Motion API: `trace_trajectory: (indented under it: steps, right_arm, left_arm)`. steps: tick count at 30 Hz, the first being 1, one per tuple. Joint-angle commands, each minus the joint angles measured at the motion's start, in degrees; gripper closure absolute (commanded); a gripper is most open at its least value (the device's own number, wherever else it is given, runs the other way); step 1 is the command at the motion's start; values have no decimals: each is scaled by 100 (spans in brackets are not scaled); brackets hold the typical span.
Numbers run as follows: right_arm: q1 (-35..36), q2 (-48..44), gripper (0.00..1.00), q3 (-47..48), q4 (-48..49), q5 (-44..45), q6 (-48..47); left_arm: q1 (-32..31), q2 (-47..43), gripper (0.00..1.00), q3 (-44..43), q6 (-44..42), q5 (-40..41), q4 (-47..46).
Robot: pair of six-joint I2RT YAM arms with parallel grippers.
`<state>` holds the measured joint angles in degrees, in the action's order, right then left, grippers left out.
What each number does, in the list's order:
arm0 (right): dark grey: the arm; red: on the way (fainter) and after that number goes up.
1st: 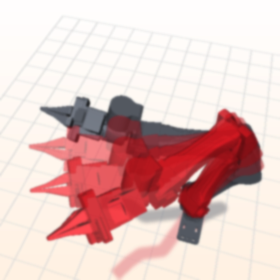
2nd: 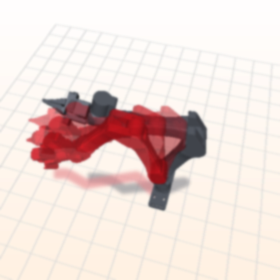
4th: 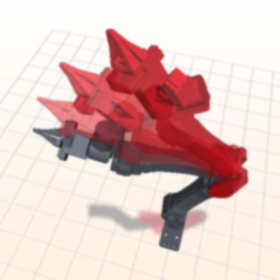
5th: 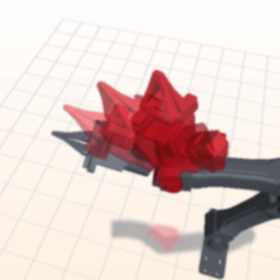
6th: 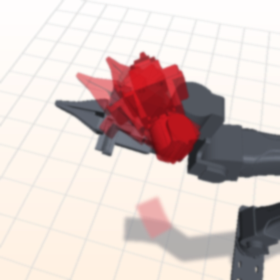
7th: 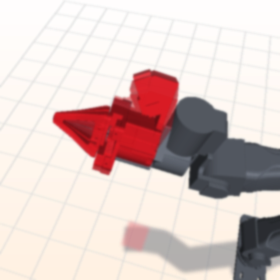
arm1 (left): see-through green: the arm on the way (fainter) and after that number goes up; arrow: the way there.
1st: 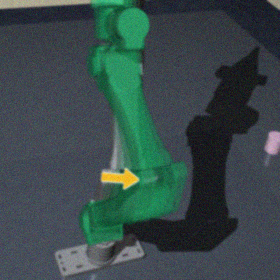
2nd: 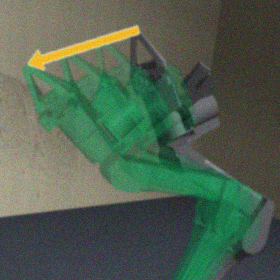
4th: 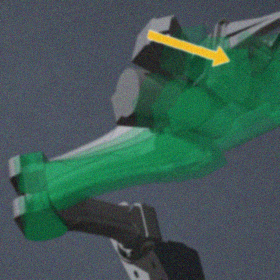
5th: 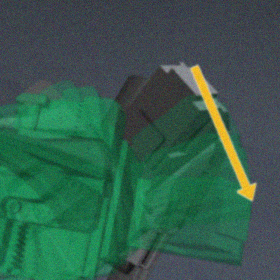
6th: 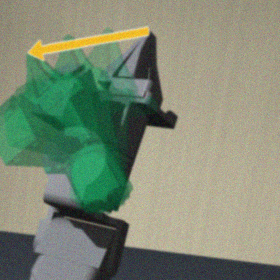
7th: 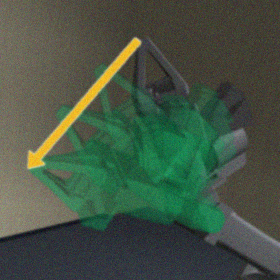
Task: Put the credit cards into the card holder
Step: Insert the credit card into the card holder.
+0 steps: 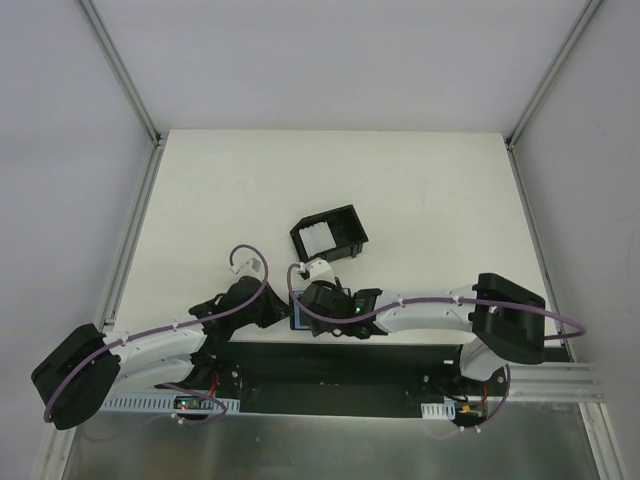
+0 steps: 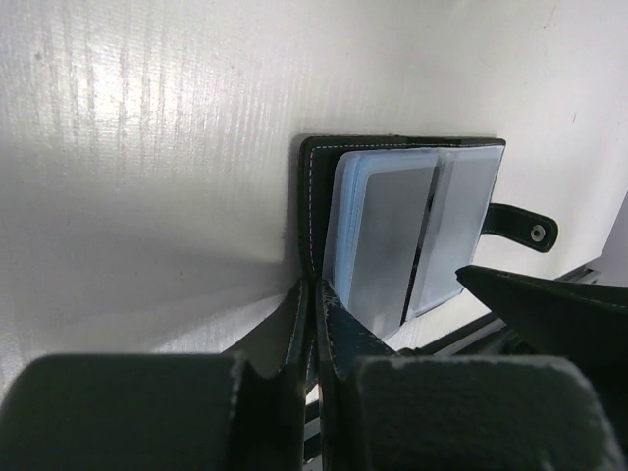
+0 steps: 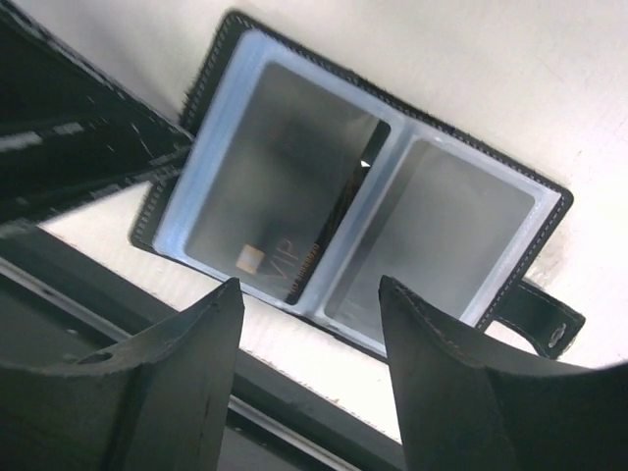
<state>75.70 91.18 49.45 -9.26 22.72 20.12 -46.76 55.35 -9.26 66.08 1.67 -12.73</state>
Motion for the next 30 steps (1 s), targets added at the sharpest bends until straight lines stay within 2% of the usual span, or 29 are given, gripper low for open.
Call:
trace_trajectory:
  steps: [1,5,7,10,15,23,30]
  right_arm:
    - [-213,-91,43,618,-401,-303,334]
    - [-590,-91,61,584,-314,-715,546]
    - [-740,-91,66,522,-95,-996,554]
    - [-899,-13,65,522,117,-1454,607]
    - [-987,146,62,539,284,-1735,721]
    - [-1075,181,47,443,442,-1947,853]
    - [-1084,216,47,434,399,-1868,862]
  left_arm:
    - [18,-253,100,-199,-306,-35,157]
    - [18,-446,100,-208,-377,-27,192]
    - [18,-490,100,-199,-377,-27,218]
    - [9,-517,100,-217,-403,-62,218]
    - [9,-596,100,-366,-649,-158,219]
    - [18,-692,100,-524,-843,-343,218]
    - [18,-692,100,-568,-860,-361,227]
